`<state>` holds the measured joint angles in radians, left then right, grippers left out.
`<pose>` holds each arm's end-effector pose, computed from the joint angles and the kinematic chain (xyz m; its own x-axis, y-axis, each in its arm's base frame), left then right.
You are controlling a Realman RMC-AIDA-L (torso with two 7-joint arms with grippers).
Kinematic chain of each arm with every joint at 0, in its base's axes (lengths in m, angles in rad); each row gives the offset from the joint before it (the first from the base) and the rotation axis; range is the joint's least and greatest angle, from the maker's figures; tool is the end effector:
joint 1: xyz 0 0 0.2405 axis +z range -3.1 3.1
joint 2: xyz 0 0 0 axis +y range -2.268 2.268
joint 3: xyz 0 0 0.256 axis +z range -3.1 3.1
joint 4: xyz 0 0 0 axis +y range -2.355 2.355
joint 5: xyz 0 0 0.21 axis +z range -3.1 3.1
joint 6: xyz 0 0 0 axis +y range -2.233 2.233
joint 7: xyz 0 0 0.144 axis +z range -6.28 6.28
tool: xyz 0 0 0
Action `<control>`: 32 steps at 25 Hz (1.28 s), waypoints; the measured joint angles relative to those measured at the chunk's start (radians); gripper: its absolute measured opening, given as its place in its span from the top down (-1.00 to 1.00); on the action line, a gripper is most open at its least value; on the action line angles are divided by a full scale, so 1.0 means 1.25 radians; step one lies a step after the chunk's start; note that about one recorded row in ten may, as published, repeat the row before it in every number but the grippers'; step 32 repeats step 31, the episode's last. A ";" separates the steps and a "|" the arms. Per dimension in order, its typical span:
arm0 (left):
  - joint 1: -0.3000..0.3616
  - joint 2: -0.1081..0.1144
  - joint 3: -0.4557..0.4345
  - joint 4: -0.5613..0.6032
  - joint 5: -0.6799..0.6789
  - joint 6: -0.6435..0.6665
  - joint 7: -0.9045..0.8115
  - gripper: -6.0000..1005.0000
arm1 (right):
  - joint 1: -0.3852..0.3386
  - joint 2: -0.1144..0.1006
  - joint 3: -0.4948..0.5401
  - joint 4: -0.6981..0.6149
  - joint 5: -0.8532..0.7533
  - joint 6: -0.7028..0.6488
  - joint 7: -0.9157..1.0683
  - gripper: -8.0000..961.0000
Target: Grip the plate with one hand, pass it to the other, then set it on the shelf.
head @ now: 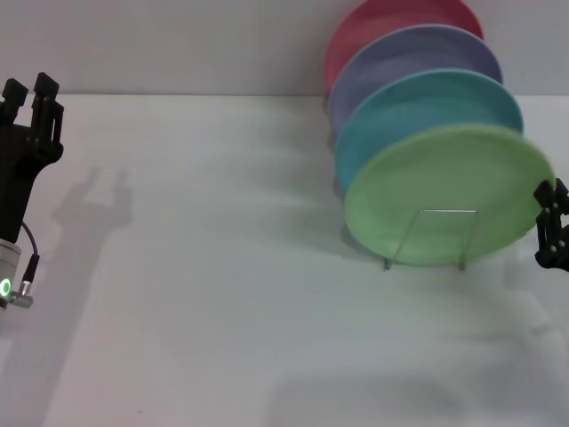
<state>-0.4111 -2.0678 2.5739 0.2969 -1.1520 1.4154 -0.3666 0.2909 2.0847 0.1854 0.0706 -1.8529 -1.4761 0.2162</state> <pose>-0.2865 0.3167 -0.0093 0.3683 -0.2141 0.9047 0.8736 -0.2532 -0.4156 0.3418 0.2543 -0.0191 0.6994 0.1049 -0.7070 -0.6618 -0.2788 -0.6959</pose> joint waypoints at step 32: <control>0.001 -0.001 -0.007 -0.061 0.062 0.047 0.072 -0.04 | -0.145 -0.002 0.286 0.046 0.009 -0.267 0.110 0.16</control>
